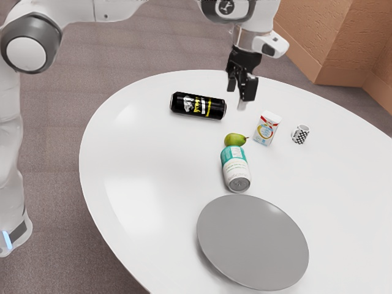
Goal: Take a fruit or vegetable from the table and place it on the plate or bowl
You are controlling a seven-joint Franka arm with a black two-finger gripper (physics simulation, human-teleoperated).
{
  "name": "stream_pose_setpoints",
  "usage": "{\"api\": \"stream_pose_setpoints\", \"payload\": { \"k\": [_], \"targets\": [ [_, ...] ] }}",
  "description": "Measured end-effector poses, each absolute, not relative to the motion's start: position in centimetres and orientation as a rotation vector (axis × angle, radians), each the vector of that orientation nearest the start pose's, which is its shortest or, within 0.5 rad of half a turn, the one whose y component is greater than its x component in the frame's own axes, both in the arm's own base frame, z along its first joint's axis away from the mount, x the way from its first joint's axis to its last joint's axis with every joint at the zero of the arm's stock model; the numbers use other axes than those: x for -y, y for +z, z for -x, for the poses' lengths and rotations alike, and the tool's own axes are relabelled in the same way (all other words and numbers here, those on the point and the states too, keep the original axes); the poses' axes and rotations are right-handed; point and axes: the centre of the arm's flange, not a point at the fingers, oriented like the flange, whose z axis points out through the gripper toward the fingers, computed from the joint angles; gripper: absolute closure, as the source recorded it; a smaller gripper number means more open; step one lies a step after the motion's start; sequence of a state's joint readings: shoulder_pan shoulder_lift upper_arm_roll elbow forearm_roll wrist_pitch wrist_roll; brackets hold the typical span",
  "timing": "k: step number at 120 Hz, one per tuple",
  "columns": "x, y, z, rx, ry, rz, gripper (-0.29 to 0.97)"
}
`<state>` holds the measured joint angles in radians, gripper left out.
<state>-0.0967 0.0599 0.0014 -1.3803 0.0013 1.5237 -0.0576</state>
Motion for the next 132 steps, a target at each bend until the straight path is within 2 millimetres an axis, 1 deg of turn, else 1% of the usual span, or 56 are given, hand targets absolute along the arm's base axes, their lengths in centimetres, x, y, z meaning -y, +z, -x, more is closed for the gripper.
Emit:
{"api": "stream_pose_setpoints", "payload": {
  "k": [5,10,24,32,42,49,56,62,77,86,98,106,120,132],
  "targets": [
    [5.8,67.6,-56.5,-0.061,-0.127,3.149,0.00],
    [5.7,67.6,-56.5,-0.047,-0.124,3.154,0.00],
    [3.7,67.4,-56.7,0.035,-0.112,3.175,0.00],
    [1.6,67.2,-56.9,0.109,-0.104,3.204,0.00],
    [-1.6,68.7,-56.6,0.183,-0.155,3.190,0.00],
    [-3.6,68.9,-56.6,0.218,-0.162,3.172,0.00],
    [-5.6,68.3,-56.9,0.248,-0.146,3.148,0.00],
    [-7.0,67.4,-57.3,0.266,-0.120,3.130,0.00],
    [-9.5,65.8,-57.9,0.293,-0.075,3.105,0.00],
    [-10.1,65.3,-58.2,0.278,-0.077,3.100,0.00],
    [-10.3,65.0,-58.8,0.208,-0.099,3.090,0.00],
    [-10.5,64.3,-59.4,0.165,-0.104,3.088,0.00],
    [-10.8,62.3,-60.8,0.093,-0.105,3.085,0.00],
    [-10.7,59.5,-61.5,0.029,-0.093,3.084,0.00]
  ]
}}
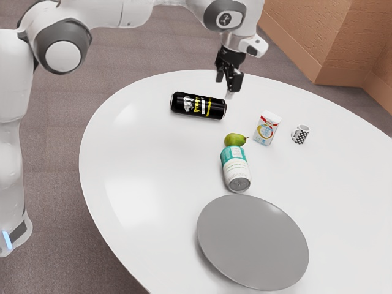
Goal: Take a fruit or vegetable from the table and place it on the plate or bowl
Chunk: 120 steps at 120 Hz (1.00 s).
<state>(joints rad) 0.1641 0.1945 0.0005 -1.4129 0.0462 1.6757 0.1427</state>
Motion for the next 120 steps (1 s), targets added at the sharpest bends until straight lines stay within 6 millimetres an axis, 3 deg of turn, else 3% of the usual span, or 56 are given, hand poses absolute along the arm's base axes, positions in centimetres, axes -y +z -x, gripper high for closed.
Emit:
{"api": "stream_pose_setpoints", "payload": {
  "k": [22,45,68,96,120],
  "targets": [
    [-10.1,56.8,-62.6,-0.074,-0.122,3.068,0.00],
    [-11.8,53.9,-62.7,-0.102,-0.110,3.051,0.00],
    [-12.2,52.7,-63.4,-0.141,-0.139,3.044,0.00],
    [-12.7,51.2,-66.5,-0.173,-0.191,3.047,0.00],
    [-12.8,50.7,-67.0,-0.189,-0.202,3.053,0.00]
  ]
}}
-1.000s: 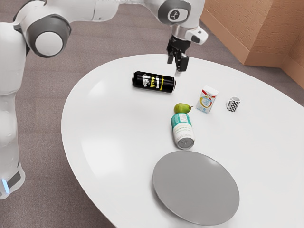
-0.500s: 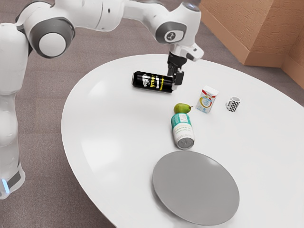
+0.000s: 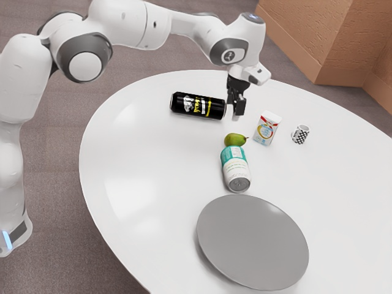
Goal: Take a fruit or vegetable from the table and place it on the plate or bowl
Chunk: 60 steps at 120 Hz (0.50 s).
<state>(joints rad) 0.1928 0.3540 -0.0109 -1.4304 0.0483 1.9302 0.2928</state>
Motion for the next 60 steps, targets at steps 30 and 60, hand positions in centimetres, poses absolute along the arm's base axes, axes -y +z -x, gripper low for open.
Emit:
{"api": "stream_pose_setpoints", "payload": {
  "k": [30,60],
  "targets": [
    [-11.1,50.3,-67.5,-0.245,-0.227,3.062,0.00],
    [-10.7,48.3,-67.4,-0.257,-0.217,3.075,0.00]
  ]
}}
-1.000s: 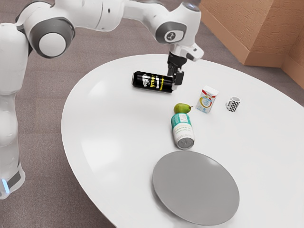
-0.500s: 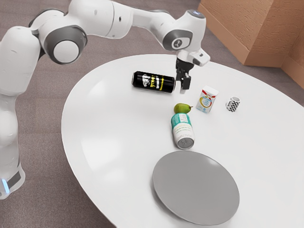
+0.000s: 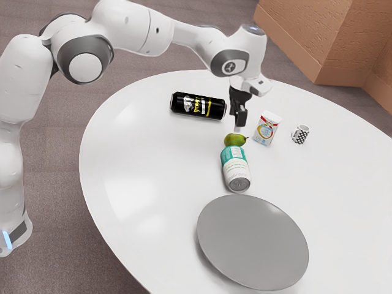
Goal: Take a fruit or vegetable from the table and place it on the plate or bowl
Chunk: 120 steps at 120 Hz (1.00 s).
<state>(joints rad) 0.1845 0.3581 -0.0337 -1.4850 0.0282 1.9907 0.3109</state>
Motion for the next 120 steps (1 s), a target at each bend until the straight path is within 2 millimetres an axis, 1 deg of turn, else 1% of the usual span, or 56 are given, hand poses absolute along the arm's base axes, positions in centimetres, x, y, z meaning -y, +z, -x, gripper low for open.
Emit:
{"api": "stream_pose_setpoints", "payload": {
  "k": [33,59,83,97,120],
  "targets": [
    [-10.8,46.9,-67.4,-0.258,-0.216,3.083,0.00],
    [-11.7,45.8,-67.2,-0.233,-0.201,3.101,0.00],
    [-11.9,44.9,-67.2,-0.219,-0.201,3.120,0.00],
    [-12.7,44.6,-67.2,-0.196,-0.202,3.129,0.00],
    [-12.8,44.5,-67.2,-0.193,-0.206,3.133,0.00]
  ]
}}
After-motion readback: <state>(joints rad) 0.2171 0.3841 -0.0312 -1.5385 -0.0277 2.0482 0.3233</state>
